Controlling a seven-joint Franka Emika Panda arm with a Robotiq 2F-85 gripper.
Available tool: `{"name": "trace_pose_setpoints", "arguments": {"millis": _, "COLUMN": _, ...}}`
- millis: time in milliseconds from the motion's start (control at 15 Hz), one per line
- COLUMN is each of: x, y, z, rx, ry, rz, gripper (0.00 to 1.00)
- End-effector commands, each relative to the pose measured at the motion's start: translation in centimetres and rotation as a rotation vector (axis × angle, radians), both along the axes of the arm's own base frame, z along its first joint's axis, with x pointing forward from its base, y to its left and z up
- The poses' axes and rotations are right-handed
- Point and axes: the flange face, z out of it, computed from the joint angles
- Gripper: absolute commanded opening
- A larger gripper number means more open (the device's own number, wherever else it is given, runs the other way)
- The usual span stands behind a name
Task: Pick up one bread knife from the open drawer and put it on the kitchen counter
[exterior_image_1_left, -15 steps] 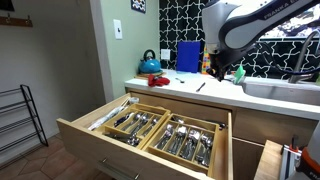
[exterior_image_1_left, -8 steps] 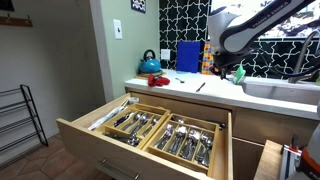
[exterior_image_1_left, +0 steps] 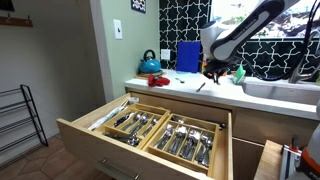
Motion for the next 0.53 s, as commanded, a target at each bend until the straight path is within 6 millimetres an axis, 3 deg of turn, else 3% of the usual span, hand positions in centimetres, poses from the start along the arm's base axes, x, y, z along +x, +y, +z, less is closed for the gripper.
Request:
{"name": "trace_pose_setpoints", "arguments": {"millis": 0, "x": 2.7, "y": -1.9, "z": -2.3, "rx": -0.030, "ry": -0.020, "rz": -0.079, "gripper": 0.05}}
{"name": "trace_pose_setpoints", "arguments": {"millis": 467, "x": 5.1, "y": -3.9, "z": -5.9, "rx": -0.087, "ry": -0.025, "rz": -0.185, "gripper": 0.05}}
